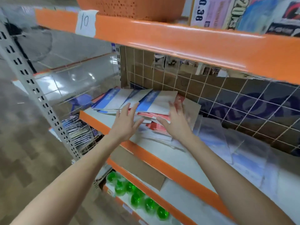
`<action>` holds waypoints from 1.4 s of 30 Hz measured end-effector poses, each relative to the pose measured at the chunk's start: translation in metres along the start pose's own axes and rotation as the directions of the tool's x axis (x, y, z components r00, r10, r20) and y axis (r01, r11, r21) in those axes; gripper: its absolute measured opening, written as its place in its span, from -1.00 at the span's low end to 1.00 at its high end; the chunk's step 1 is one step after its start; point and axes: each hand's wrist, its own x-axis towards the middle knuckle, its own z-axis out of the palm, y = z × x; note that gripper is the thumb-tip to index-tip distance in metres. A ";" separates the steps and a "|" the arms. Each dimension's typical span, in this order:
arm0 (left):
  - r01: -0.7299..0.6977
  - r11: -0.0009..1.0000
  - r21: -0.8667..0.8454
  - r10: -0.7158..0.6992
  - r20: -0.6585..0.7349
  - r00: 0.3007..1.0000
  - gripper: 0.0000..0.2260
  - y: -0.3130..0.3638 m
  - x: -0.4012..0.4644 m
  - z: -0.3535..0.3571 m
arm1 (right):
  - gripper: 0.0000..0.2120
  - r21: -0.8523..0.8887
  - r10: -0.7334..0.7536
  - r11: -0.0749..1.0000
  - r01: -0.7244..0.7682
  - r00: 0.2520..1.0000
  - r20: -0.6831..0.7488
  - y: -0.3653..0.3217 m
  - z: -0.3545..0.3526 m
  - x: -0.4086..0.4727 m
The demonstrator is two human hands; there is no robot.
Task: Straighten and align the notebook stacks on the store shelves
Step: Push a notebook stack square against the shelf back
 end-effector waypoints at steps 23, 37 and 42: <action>-0.407 0.871 0.274 0.394 0.104 0.913 -0.44 -0.036 0.009 0.010 | -0.51 -0.302 0.167 0.936 -0.180 0.984 -0.068 -0.044 0.039 -0.044; -0.764 0.631 0.135 0.776 -0.143 0.615 -0.56 0.016 -0.069 -0.003 | -0.38 -0.396 0.286 0.832 -0.388 0.913 -0.291 -0.055 0.007 -0.182; -0.818 0.536 0.207 0.841 -0.214 0.496 -0.56 0.073 -0.094 -0.002 | -0.36 -0.355 0.277 0.818 -0.452 0.851 -0.446 -0.034 -0.021 -0.226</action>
